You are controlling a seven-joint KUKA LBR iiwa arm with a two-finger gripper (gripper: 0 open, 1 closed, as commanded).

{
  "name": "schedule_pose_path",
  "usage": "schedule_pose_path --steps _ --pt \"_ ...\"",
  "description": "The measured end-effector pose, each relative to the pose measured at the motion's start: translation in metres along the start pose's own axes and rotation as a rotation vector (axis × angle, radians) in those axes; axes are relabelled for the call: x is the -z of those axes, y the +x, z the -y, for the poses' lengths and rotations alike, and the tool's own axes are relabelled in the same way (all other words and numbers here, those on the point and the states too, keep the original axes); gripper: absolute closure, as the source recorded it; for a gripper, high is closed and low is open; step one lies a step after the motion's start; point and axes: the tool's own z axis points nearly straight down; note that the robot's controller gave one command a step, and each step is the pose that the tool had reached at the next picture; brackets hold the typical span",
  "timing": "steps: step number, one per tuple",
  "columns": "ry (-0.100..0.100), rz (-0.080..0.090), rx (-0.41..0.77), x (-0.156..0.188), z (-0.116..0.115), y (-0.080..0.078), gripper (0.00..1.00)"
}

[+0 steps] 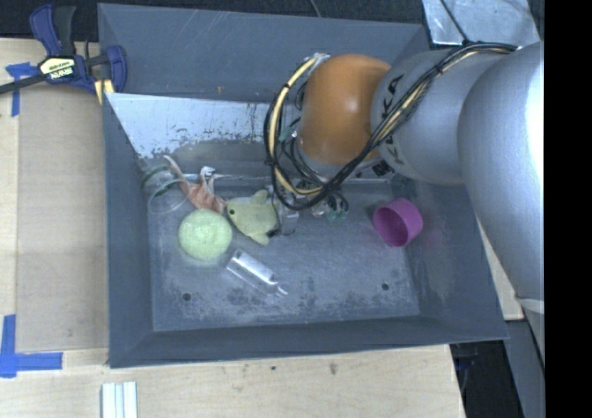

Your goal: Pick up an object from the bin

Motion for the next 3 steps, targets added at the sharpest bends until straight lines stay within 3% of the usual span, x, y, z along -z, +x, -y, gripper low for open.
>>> schedule_pose_path --steps 3 --pt "0.000 -0.004 -0.004 0.016 0.000 0.000 1.00"
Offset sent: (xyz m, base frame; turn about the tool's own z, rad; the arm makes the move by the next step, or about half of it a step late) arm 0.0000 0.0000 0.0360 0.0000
